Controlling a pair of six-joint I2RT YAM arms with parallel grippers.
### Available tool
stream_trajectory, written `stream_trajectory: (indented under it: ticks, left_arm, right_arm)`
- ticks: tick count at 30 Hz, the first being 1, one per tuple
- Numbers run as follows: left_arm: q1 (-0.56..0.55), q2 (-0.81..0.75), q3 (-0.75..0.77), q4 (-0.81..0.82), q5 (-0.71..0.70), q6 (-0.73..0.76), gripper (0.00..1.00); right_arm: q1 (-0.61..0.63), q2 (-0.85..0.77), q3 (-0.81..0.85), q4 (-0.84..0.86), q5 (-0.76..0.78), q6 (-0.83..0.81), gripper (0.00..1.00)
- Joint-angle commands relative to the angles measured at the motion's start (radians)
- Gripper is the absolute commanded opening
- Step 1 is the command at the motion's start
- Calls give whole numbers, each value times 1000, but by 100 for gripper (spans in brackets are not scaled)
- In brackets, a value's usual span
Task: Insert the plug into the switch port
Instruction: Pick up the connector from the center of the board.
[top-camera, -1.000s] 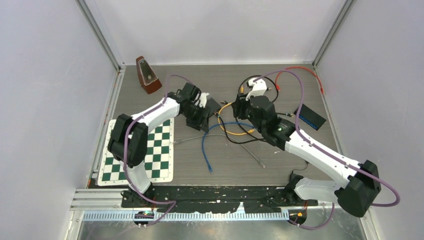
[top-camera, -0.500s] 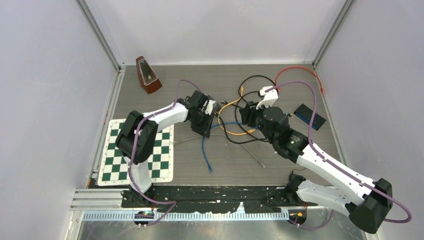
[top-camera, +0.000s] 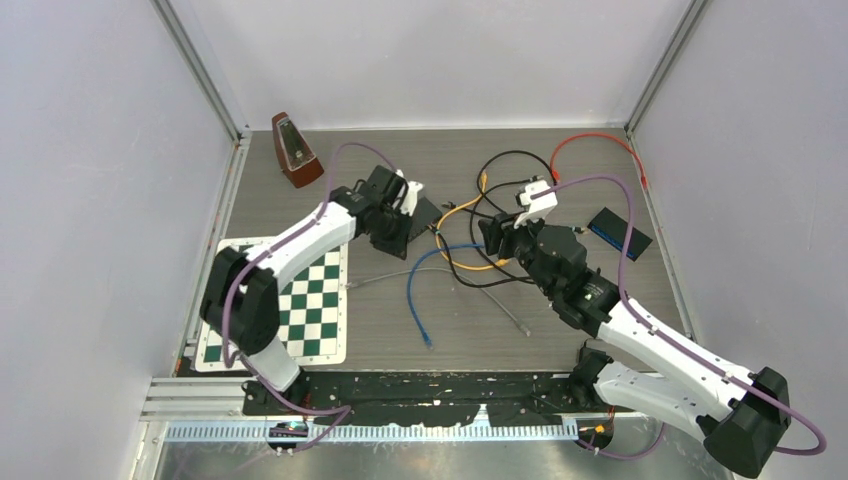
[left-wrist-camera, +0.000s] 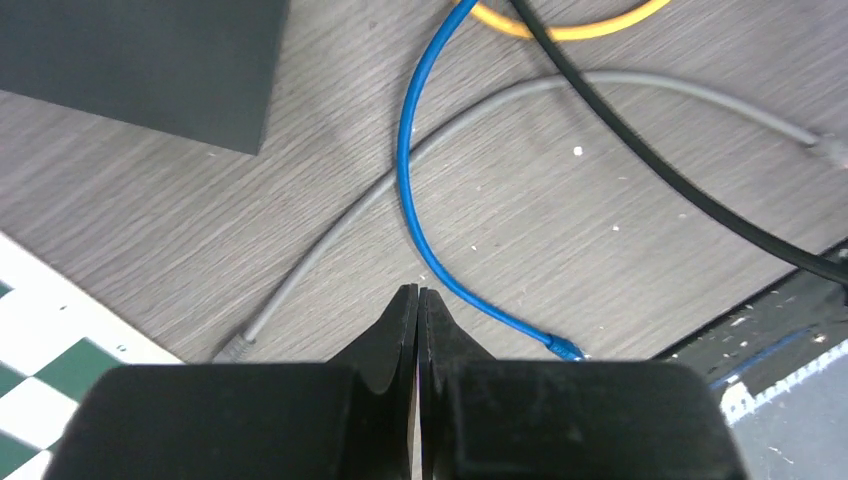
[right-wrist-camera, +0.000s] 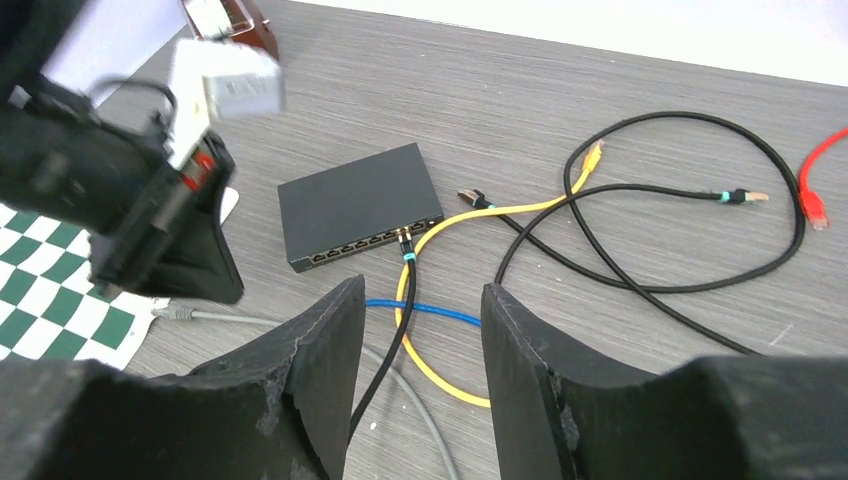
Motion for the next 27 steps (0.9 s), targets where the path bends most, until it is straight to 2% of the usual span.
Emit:
stream_trajectory:
  ticks: [1, 4, 7, 9, 16, 27]
  left_arm:
    - [0, -94, 82, -142, -64, 31, 0]
    - [-1, -125, 43, -112, -46, 39, 0]
    - [-1, -129, -34, 26, 44, 25, 17]
    - [-1, -97, -27, 53, 63, 12, 24]
    - [0, 39, 10, 157, 7, -11, 28]
    - [-6, 205, 27, 310, 103, -98, 30]
  right_arm:
    - [6, -14, -19, 158, -57, -77, 54]
    - [6, -13, -16, 162, -76, -97, 55]
    - [6, -25, -21, 135, -86, -87, 57]
    - [6, -46, -30, 119, -90, -70, 58]
    - [6, -105, -35, 88, -104, -69, 58]
    - [6, -177, -57, 82, -89, -91, 58]
